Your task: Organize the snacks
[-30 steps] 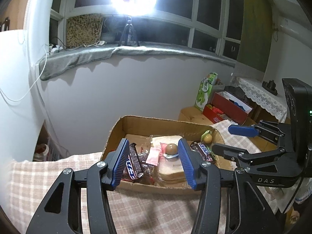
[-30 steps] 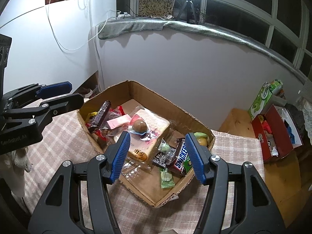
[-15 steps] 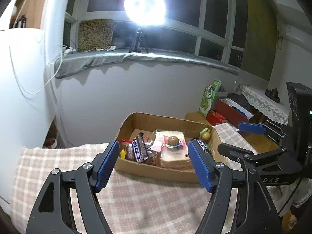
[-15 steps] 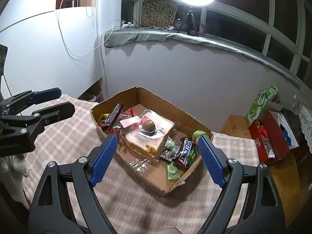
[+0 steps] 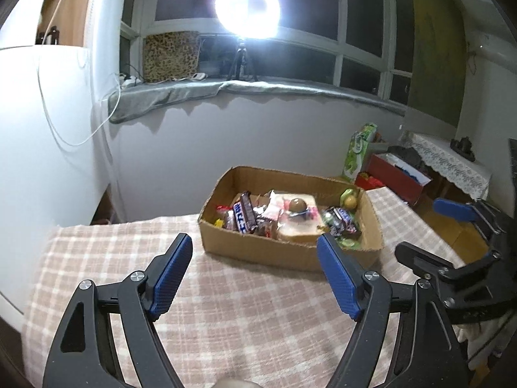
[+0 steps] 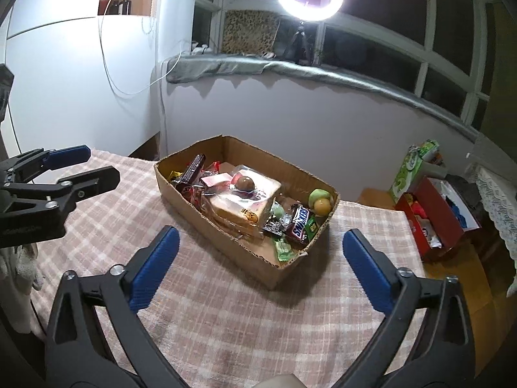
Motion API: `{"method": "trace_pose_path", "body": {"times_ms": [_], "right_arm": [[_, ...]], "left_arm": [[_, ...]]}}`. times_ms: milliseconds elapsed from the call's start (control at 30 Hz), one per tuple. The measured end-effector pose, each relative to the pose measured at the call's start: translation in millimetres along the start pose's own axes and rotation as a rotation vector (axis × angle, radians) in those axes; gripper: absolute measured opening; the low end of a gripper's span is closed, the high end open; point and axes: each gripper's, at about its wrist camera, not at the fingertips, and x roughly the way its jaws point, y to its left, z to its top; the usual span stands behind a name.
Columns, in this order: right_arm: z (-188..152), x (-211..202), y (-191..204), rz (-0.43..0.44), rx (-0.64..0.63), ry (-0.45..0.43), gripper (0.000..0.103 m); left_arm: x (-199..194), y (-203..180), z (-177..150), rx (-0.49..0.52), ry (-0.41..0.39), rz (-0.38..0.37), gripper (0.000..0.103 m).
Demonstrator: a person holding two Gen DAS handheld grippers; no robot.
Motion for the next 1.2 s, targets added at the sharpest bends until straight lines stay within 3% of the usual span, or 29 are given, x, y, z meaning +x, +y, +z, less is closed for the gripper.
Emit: {"method": "trace_pose_path", "body": {"times_ms": [1200], "right_arm": [[-7.7,-1.0,-0.3,-0.012,0.013,0.015,0.103]], "left_arm": [[-2.9,-1.0,-3.9,-0.017,0.016,0.002,0.079]]}}
